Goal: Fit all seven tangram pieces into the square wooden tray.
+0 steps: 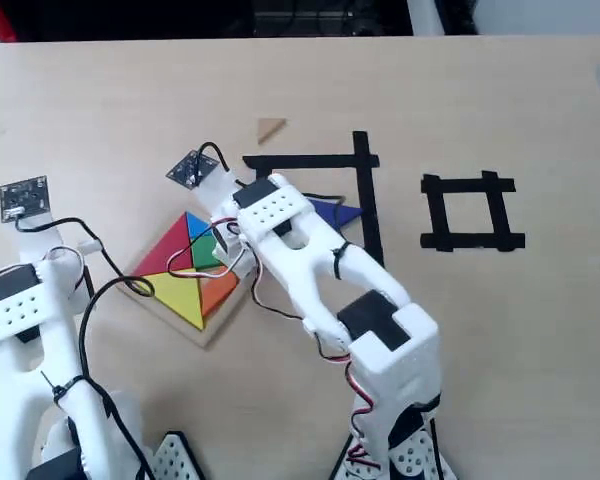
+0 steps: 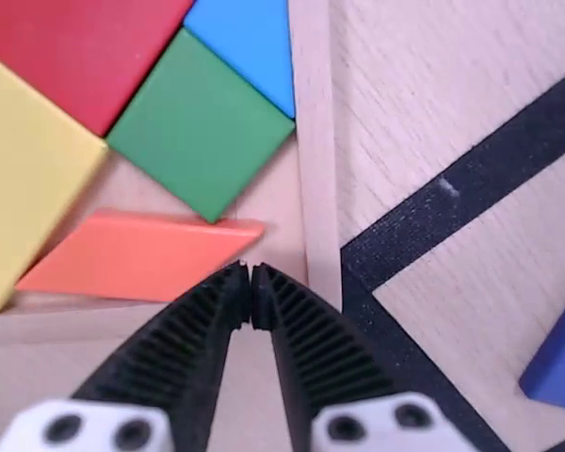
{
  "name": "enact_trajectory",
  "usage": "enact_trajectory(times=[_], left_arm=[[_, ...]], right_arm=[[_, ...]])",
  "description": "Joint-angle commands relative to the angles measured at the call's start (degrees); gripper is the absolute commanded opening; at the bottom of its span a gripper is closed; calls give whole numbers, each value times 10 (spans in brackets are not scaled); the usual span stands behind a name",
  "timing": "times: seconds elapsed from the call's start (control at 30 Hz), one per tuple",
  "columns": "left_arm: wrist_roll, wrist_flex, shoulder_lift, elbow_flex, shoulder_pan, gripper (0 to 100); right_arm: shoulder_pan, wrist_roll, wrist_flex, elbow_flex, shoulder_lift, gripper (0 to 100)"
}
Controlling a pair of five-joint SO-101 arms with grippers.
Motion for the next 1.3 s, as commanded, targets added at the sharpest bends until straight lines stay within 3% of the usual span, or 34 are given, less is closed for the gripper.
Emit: enact_trajectory(times=[0.0,0.47,0.73,1.03,1.27], left_arm=[[12,-27,-1,10,-7,30],[13,-58,4,29,-5,30],[13,-58,4,29,-5,30],[51,-81,4,29,-52,30],[52,-83,4,29,-51,30]], right_arm=[[-4,-4,4,-38,3,11],[-45,-3,9,-36,14,11],[-37,18,75,-69,-45,11],[-70,19,20,-73,-24,11],[-93,17,25,-105,9,11]])
